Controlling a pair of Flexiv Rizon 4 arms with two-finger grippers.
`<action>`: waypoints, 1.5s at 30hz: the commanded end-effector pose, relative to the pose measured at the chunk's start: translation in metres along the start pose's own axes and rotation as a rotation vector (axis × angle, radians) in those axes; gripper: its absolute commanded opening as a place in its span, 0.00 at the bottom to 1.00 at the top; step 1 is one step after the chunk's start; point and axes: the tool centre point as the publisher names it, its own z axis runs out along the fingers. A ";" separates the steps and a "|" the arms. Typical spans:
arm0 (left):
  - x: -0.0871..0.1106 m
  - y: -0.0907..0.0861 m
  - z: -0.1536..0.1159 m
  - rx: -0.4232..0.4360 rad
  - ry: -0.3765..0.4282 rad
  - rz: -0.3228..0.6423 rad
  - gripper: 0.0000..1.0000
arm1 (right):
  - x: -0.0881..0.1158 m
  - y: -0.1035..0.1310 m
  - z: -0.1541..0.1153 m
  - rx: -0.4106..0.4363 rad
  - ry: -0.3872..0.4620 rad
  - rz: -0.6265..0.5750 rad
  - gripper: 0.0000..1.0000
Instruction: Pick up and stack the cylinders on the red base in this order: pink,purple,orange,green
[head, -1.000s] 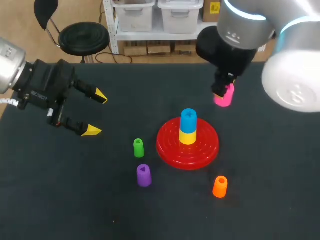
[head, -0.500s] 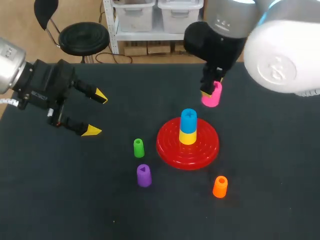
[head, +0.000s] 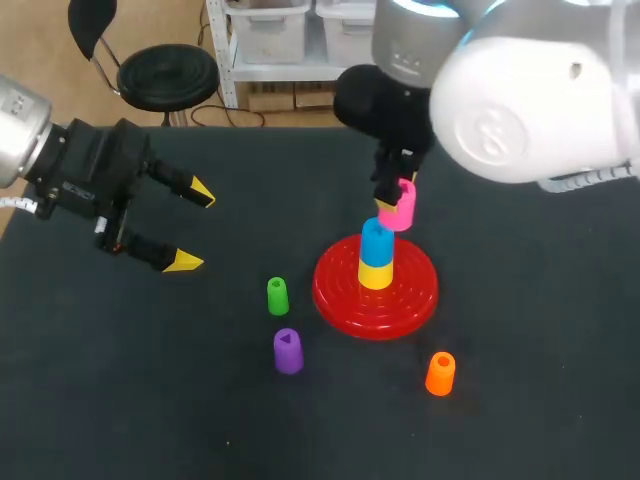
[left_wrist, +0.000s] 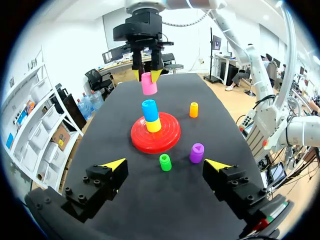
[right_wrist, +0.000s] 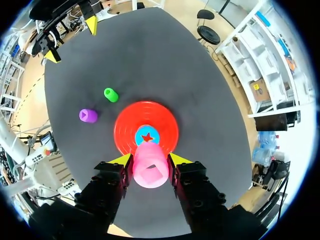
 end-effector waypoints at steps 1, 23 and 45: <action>0.001 0.000 0.000 -0.001 -0.003 0.002 1.00 | -0.010 -0.002 0.004 -0.012 0.020 -0.005 0.00; 0.001 0.000 0.000 -0.001 -0.003 0.002 1.00 | -0.016 -0.006 0.017 -0.057 0.049 -0.005 0.00; 0.001 0.000 0.000 -0.001 -0.003 0.002 1.00 | -0.016 -0.009 0.026 -0.055 0.048 -0.007 0.00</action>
